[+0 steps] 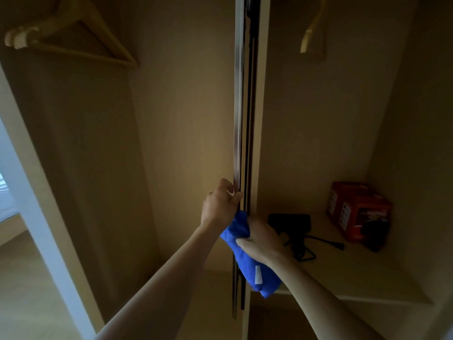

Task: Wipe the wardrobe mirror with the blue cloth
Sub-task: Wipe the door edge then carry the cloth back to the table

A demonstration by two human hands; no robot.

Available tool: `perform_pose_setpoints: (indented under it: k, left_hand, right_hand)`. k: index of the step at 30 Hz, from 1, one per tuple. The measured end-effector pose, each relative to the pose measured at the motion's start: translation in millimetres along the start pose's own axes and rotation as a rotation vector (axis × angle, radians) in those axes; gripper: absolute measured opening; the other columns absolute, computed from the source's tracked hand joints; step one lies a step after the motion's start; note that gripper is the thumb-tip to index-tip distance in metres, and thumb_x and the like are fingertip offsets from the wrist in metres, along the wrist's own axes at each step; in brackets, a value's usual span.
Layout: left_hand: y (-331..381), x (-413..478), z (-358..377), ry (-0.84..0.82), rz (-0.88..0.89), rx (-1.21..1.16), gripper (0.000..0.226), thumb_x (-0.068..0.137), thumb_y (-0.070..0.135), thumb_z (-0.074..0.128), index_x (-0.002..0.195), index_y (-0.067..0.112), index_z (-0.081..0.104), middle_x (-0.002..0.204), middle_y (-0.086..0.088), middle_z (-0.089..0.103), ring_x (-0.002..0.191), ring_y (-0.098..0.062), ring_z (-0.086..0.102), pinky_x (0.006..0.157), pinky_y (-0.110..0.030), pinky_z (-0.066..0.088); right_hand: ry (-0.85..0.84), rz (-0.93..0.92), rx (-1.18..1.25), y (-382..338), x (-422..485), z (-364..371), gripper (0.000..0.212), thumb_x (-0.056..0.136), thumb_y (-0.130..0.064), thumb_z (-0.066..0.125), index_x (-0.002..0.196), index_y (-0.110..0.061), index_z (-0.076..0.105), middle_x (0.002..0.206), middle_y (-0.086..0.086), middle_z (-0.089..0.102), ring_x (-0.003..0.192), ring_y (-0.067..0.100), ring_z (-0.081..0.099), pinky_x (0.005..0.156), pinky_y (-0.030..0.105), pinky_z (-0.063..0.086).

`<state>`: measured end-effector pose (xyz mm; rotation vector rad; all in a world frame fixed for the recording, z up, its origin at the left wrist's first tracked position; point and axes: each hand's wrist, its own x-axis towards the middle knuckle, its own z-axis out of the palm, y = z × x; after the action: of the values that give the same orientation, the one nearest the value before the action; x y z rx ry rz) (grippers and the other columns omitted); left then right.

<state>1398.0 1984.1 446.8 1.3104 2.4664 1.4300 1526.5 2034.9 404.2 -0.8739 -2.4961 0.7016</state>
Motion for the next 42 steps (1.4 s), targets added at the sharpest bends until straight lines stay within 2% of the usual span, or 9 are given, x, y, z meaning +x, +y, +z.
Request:
perform_pose_setpoints:
  k: [3,10,18,24,28,32,35,39,42]
  left_hand:
    - [-8,-20,-5,0.025,0.008,-0.081,0.022,0.103,0.039,0.056,0.12,0.025,0.056,0.085,0.013,0.066,0.083,-0.016,0.068,0.073,-0.036,0.057]
    - [-33,-109,0,-0.114,-0.064,-0.424,0.048,0.096,0.052,0.058,0.139,0.034,0.047,0.124,0.003,0.063,0.105,-0.009,0.068,0.079,-0.029,0.061]
    - [-37,-160,2,-0.212,-0.252,-0.901,0.059,0.08,0.051,0.074,0.132,0.053,0.045,0.108,0.006,0.076,0.097,-0.017,0.076,0.074,-0.031,0.063]
    - [-56,-167,-3,-0.101,-0.316,-0.848,0.042,0.088,0.044,0.074,0.127,0.032,0.063,0.105,0.021,0.075,0.097,-0.002,0.073,0.074,-0.02,0.06]
    - [-67,-179,-2,-0.073,-0.331,-0.792,0.029,0.097,0.038,0.066,0.125,0.032,0.063,0.107,0.023,0.074,0.099,0.004,0.07,0.076,-0.016,0.058]
    - [-75,-199,-4,-0.102,-0.327,-0.757,0.037,0.093,0.047,0.066,0.129,0.042,0.057,0.118,0.025,0.068,0.109,0.008,0.063,0.092,-0.023,0.057]
    - [-84,-214,-5,-0.155,-0.347,-0.753,0.043,0.09,0.054,0.066,0.13,0.045,0.054,0.121,0.016,0.067,0.109,0.0,0.065,0.097,-0.036,0.057]
    - [-101,-215,-13,-0.228,-0.34,-0.715,0.054,0.079,0.07,0.064,0.129,0.056,0.05,0.13,0.013,0.053,0.109,0.01,0.057,0.101,-0.029,0.052]
    - [-114,-205,-24,-0.38,-0.348,-0.716,0.091,0.068,0.086,0.065,0.147,0.056,0.033,0.146,0.02,0.04,0.132,0.008,0.044,0.113,-0.029,0.042]
  right_hand:
    - [0.027,0.025,0.123,3,-9,-10,0.009,0.084,-0.016,0.062,0.091,-0.015,0.055,0.078,0.004,0.06,0.067,0.01,0.058,0.053,0.017,0.042]
    - [0.047,0.026,0.542,6,-48,-22,0.011,0.09,-0.02,0.068,0.101,-0.019,0.067,0.091,0.008,0.072,0.083,0.018,0.069,0.081,0.047,0.056]
    - [0.037,0.064,0.779,-6,-90,-6,0.015,0.093,-0.031,0.07,0.107,-0.037,0.069,0.102,-0.011,0.076,0.094,0.005,0.072,0.081,0.025,0.057]
    - [0.147,0.205,0.755,-11,-107,27,0.07,0.097,-0.039,0.063,0.154,-0.041,0.023,0.141,-0.025,0.041,0.125,-0.005,0.049,0.101,0.021,0.043]
    - [0.16,0.255,0.84,-21,-115,47,0.044,0.089,-0.042,0.072,0.128,-0.037,0.051,0.118,-0.014,0.066,0.098,-0.006,0.066,0.075,0.014,0.054]
    - [0.214,0.33,0.737,-24,-123,53,0.05,0.074,-0.061,0.073,0.101,-0.018,0.069,0.091,-0.003,0.075,0.089,0.014,0.072,0.072,0.026,0.056]
    - [0.276,0.319,0.595,-25,-130,59,0.037,0.089,-0.049,0.073,0.115,-0.024,0.067,0.115,-0.006,0.068,0.108,0.015,0.065,0.091,0.035,0.054]
    - [0.113,0.296,0.885,-36,-142,58,0.014,0.089,-0.044,0.072,0.102,-0.04,0.072,0.105,-0.003,0.078,0.1,0.017,0.074,0.078,0.025,0.059]
    - [0.112,0.364,1.106,-39,-152,56,0.033,0.084,-0.042,0.077,0.111,-0.025,0.073,0.113,0.009,0.076,0.106,0.026,0.074,0.081,0.032,0.061]
